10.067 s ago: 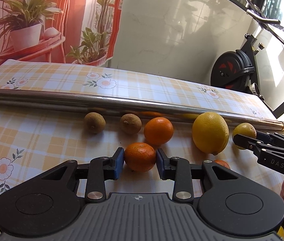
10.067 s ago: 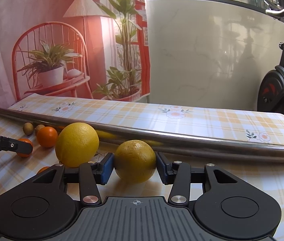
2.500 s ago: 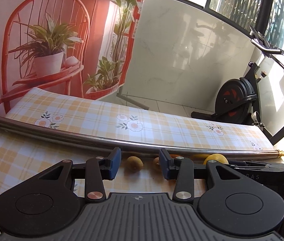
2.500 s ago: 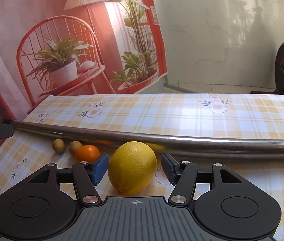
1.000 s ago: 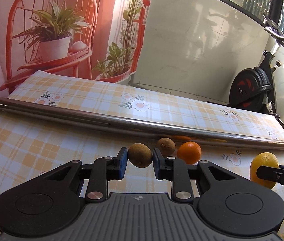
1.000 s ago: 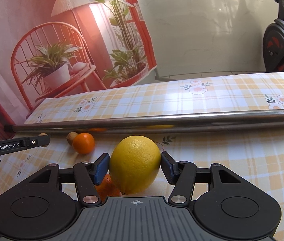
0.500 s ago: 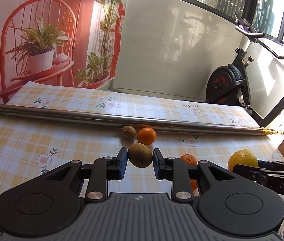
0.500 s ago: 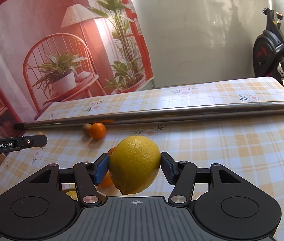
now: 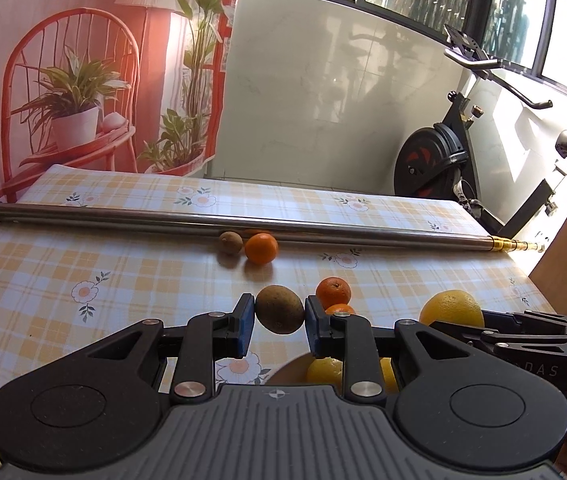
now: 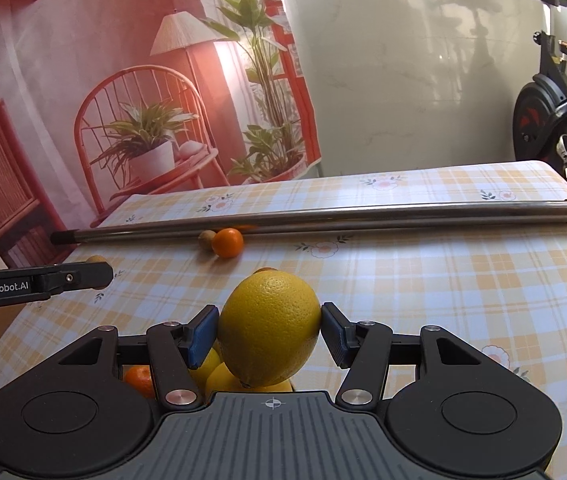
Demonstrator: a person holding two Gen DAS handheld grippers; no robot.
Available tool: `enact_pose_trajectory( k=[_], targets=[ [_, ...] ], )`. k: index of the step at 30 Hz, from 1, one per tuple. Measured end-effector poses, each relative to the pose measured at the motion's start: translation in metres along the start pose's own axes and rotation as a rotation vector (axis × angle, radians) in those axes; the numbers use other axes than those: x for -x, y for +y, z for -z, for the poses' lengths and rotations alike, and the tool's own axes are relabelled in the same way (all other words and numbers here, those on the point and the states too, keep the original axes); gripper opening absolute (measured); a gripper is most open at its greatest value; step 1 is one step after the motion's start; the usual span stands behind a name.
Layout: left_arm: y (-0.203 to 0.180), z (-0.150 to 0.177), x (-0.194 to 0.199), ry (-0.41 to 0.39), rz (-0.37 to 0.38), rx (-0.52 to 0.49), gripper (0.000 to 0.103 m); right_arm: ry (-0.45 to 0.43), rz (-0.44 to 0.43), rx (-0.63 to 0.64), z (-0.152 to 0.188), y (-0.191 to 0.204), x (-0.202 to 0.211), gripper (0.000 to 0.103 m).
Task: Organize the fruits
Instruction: 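Carry the kiwi in the left tool while the right tool carries the lemon to the plate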
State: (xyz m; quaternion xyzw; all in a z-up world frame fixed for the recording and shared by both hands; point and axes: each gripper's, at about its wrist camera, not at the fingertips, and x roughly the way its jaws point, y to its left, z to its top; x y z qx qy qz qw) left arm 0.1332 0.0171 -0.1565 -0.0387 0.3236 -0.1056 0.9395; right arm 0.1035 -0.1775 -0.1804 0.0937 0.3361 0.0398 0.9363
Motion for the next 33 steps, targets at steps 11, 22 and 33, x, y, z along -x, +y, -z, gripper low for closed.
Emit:
enact_pose_trajectory(
  k=[11, 22, 33],
  targets=[
    [-0.005, 0.018, 0.013, 0.021, 0.014, 0.003, 0.029, 0.002, -0.014, 0.018, 0.017, 0.012, 0.017, 0.052],
    [-0.001, 0.040, 0.022, 0.056, 0.025, 0.009, 0.029, 0.019, -0.022, 0.033, 0.028, 0.023, 0.024, 0.052],
    [-0.009, 0.064, 0.025, 0.144, 0.099, -0.002, 0.029, 0.020, -0.013, 0.026, 0.038, 0.022, 0.034, 0.052]
  ],
)
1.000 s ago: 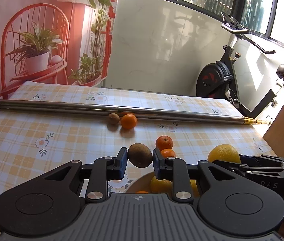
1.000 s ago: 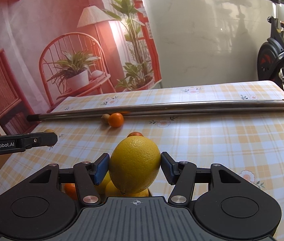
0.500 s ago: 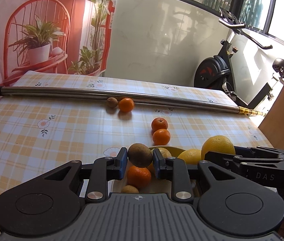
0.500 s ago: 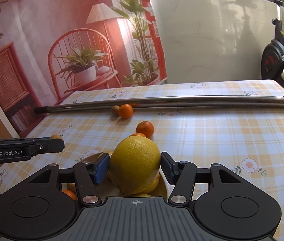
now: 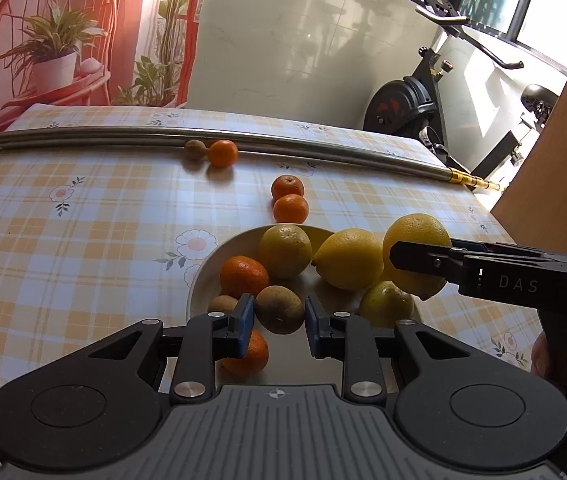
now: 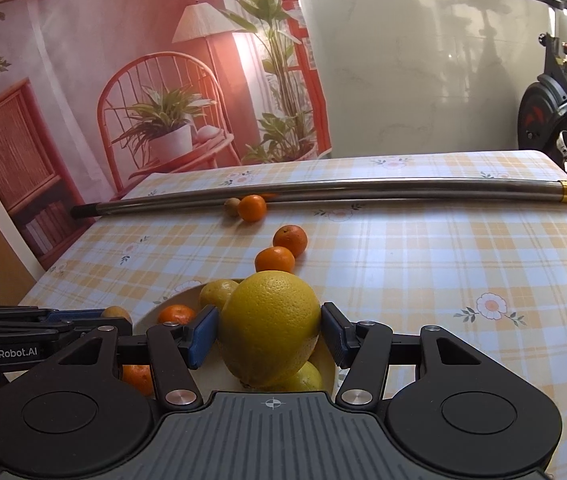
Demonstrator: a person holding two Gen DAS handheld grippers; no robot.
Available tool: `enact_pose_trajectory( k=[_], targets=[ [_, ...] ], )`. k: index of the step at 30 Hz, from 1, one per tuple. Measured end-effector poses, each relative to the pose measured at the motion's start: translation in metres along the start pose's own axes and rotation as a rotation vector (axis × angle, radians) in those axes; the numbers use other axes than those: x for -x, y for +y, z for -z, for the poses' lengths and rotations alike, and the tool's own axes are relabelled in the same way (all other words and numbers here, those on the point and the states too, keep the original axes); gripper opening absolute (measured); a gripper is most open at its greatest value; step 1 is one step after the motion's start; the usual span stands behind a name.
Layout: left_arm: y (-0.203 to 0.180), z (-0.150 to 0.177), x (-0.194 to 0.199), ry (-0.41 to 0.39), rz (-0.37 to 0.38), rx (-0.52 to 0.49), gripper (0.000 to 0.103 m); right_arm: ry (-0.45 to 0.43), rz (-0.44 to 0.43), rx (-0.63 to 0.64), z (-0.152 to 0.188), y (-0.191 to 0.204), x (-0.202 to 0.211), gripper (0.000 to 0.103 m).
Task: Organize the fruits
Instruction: 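Carry the kiwi in the left tool while the right tool carries the lemon to the plate, then lower the lemon onto the plate and open the right tool while the left tool releases the kiwi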
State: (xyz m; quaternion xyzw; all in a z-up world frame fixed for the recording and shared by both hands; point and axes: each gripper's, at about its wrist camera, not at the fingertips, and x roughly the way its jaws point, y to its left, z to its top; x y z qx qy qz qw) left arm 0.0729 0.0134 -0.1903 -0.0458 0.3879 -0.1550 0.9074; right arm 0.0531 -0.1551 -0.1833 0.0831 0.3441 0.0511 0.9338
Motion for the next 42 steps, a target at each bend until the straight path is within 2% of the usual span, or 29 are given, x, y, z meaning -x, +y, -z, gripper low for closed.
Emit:
enact_pose_trajectory(
  k=[4, 10, 19, 24, 30, 32, 35, 39, 42],
  targets=[
    [0.004, 0.006, -0.004, 0.039, 0.006, 0.024, 0.029, -0.005, 0.010, -0.003, 0.002, -0.002, 0.004, 0.052],
    [-0.001, 0.015, -0.013, 0.097, 0.031, -0.004, 0.029, -0.012, 0.014, -0.002, 0.003, -0.002, 0.006, 0.052],
    [-0.004, 0.018, -0.013, 0.108, 0.040, -0.015, 0.028, -0.012, 0.013, -0.002, 0.004, -0.001, 0.007, 0.052],
    [0.006, 0.015, -0.003, 0.049, 0.020, 0.039, 0.029, -0.008, 0.008, 0.000, 0.005, -0.001, 0.006, 0.052],
    [0.025, 0.003, 0.014, -0.080, -0.051, 0.133, 0.031, 0.005, -0.011, 0.015, 0.005, 0.002, 0.002, 0.052],
    [0.031, -0.002, 0.019, -0.116, -0.090, 0.157, 0.043, 0.012, -0.030, 0.038, 0.003, 0.008, -0.002, 0.052],
    [0.034, -0.009, 0.026, -0.168, -0.145, 0.154, 0.044, 0.026, -0.083, 0.073, -0.002, 0.017, -0.009, 0.052],
    [0.035, -0.014, 0.033, -0.214, -0.182, 0.134, 0.045, 0.076, -0.170, 0.134, -0.006, 0.037, -0.024, 0.052],
    [0.035, -0.014, 0.036, -0.229, -0.198, 0.122, 0.053, 0.123, -0.191, 0.172, -0.005, 0.049, -0.036, 0.052]
  ],
)
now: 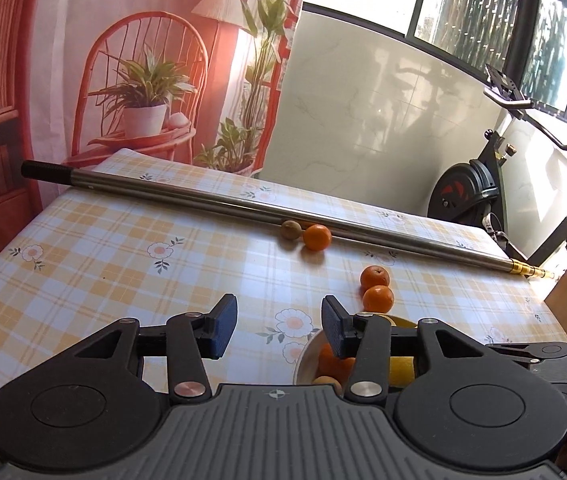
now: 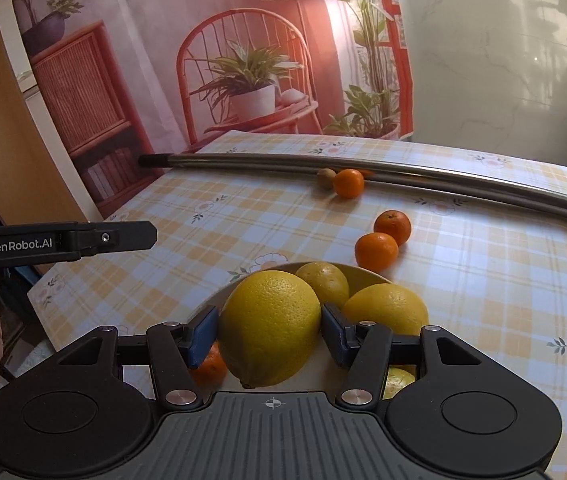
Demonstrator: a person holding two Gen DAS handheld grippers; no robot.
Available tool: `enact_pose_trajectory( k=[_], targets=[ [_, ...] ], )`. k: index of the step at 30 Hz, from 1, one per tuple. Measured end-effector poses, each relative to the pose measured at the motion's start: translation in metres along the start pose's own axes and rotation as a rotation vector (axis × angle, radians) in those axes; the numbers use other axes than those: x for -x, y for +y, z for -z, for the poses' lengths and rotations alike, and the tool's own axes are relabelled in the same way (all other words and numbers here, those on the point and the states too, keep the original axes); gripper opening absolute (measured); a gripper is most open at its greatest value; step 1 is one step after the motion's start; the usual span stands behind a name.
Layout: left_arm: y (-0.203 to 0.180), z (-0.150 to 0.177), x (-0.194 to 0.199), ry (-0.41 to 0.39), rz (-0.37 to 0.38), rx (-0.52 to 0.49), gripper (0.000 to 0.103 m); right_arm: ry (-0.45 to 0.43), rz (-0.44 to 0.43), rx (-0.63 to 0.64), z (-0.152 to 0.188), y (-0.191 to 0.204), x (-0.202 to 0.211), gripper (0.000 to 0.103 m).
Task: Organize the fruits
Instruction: 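Lower the lemon onto the plate and open the right tool while the left tool releases the kiwi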
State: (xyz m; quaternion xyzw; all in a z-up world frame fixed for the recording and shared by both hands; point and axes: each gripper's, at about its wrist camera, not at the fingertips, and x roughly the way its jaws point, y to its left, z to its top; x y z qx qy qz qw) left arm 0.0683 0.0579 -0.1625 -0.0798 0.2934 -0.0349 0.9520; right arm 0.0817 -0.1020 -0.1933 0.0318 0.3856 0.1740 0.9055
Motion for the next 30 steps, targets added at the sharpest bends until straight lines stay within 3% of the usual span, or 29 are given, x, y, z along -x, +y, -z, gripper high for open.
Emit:
enact_pose_trajectory(
  k=[6, 13, 16, 23, 30],
  targets=[
    [-0.001, 0.002, -0.001, -0.001, -0.010, -0.018, 0.056, 0.099, -0.014, 0.033, 0.008, 0.011, -0.022, 0.052],
    [0.005, 0.005, -0.002, 0.010, -0.022, 0.002, 0.058, 0.108, -0.011, 0.030, 0.007, 0.008, -0.030, 0.053],
    [0.004, 0.006, -0.004, 0.018, -0.028, 0.009, 0.058, 0.086, -0.014, 0.040, 0.005, 0.008, -0.030, 0.055],
    [0.003, 0.017, -0.008, 0.063, 0.010, 0.057, 0.058, -0.019, 0.048, 0.108, 0.010, 0.014, -0.009, 0.070],
    [-0.004, 0.023, -0.011, 0.087, 0.030, 0.034, 0.058, -0.132, 0.124, 0.021, 0.018, -0.010, 0.021, 0.080]
  ],
)
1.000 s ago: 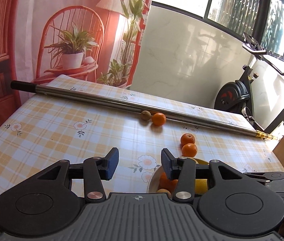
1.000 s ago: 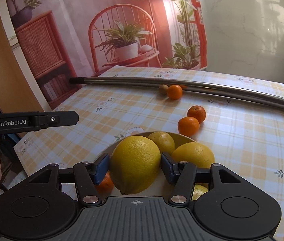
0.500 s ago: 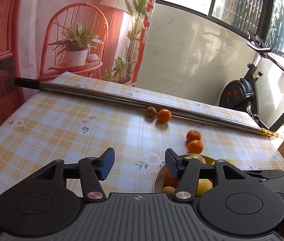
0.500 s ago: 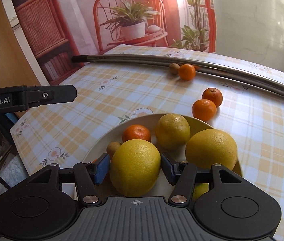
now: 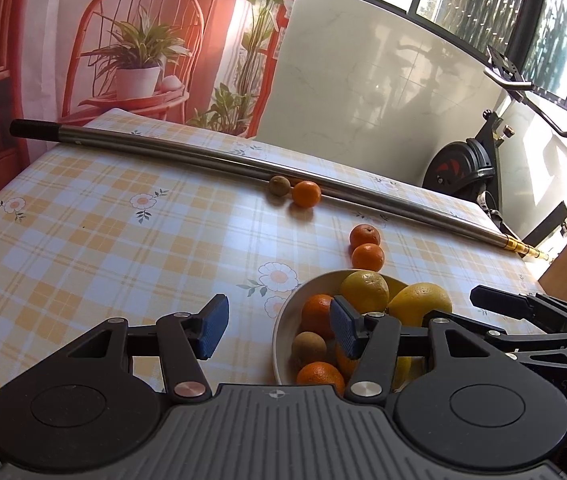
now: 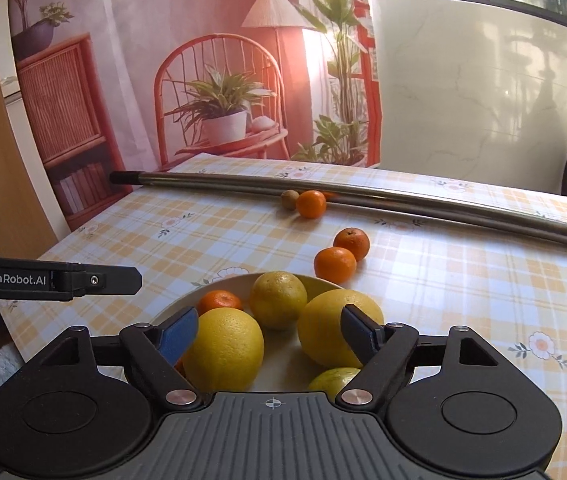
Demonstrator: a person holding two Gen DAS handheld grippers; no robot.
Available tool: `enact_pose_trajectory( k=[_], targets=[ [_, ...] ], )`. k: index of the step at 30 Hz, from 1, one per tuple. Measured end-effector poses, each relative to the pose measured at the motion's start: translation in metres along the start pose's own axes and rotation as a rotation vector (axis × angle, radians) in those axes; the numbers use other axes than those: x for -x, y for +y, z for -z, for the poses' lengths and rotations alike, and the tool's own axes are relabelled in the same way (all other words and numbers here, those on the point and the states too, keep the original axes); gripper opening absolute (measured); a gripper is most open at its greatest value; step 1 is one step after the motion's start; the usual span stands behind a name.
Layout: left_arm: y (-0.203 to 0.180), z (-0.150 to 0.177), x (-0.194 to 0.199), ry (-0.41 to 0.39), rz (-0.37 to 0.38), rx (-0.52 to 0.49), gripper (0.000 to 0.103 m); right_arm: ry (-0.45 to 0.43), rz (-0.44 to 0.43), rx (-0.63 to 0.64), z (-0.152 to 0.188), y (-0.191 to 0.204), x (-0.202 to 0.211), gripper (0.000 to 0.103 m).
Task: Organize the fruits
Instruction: 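Lower the lemon onto the plate and open the right tool while the left tool releases the kiwi, then withdraw both tools from the plate toward the loose fruit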
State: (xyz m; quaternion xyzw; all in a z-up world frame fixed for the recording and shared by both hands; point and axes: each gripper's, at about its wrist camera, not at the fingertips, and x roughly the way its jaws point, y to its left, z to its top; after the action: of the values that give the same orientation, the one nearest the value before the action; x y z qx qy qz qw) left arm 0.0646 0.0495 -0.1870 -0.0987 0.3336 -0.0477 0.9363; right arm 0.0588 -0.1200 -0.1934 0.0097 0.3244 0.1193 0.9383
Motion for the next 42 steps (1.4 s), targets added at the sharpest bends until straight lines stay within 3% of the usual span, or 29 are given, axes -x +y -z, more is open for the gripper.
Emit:
enact_pose_trajectory(
  k=[2, 8, 12, 19, 28, 35, 42],
  targets=[
    [0.000, 0.000, 0.000, 0.000, -0.002, -0.001, 0.058, -0.025, 0.013, -0.002, -0.001, -0.003, 0.003, 0.086],
    [0.002, -0.009, -0.001, -0.006, -0.005, -0.007, 0.058, -0.036, -0.018, 0.002, -0.002, -0.006, 0.005, 0.086],
    [0.007, -0.030, 0.004, -0.063, -0.020, -0.017, 0.058, -0.031, -0.057, -0.056, -0.005, -0.015, 0.005, 0.086],
    [0.017, -0.073, 0.018, -0.171, -0.053, -0.041, 0.059, -0.052, -0.028, -0.126, -0.032, -0.041, 0.003, 0.086],
    [0.019, -0.106, 0.023, -0.224, -0.075, -0.075, 0.059, -0.055, 0.002, -0.128, -0.072, -0.070, -0.018, 0.070],
    [0.024, -0.106, 0.008, -0.190, -0.076, -0.069, 0.059, 0.046, 0.024, 0.018, -0.073, -0.062, -0.057, 0.054],
    [0.035, -0.103, -0.011, -0.139, -0.071, -0.048, 0.059, 0.169, -0.009, -0.049, -0.067, -0.067, -0.102, 0.046]
  ],
)
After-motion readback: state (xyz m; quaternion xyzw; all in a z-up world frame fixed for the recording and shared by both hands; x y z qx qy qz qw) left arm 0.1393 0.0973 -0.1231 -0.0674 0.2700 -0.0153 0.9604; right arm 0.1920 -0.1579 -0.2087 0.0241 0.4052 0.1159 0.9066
